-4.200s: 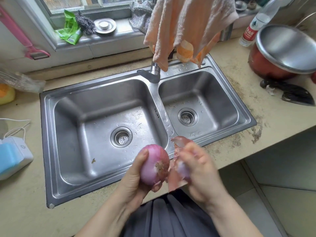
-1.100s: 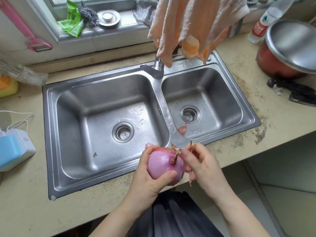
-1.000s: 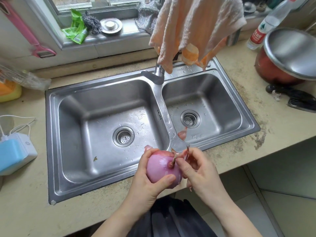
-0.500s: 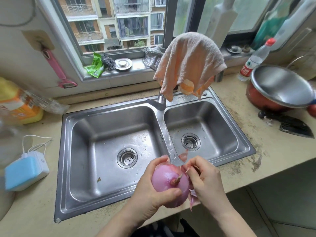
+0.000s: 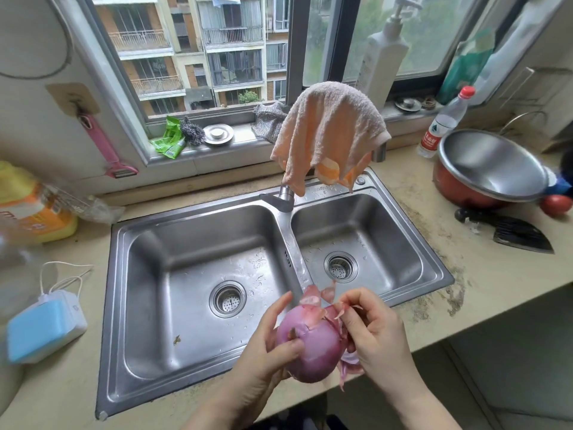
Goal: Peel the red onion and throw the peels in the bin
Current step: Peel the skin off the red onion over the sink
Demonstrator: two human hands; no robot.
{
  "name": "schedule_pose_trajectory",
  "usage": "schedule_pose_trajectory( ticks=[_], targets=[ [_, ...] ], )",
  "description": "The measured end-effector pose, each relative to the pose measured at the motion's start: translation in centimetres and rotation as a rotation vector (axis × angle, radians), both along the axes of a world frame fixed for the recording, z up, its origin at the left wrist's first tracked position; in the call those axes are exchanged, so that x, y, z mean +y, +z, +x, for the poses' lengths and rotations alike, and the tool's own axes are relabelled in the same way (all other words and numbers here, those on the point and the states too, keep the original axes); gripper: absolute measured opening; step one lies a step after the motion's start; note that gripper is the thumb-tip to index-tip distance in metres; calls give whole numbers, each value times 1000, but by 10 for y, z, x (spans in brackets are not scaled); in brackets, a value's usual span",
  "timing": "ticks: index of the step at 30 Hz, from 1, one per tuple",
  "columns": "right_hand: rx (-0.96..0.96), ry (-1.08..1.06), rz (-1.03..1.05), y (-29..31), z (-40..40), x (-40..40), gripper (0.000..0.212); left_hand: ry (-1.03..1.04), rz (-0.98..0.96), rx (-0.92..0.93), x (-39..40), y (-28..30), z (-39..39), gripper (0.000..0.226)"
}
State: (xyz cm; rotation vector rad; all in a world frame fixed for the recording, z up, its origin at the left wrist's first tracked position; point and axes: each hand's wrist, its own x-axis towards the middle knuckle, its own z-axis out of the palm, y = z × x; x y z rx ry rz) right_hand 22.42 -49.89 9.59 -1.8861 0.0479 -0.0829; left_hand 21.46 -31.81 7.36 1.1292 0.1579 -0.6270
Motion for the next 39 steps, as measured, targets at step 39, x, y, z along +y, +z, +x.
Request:
schedule_pose_trajectory(
  ticks=[39],
  targets=[
    [-315, 385, -306, 17, 8, -16, 10, 13, 212, -110, -18, -1, 13, 105]
  ],
)
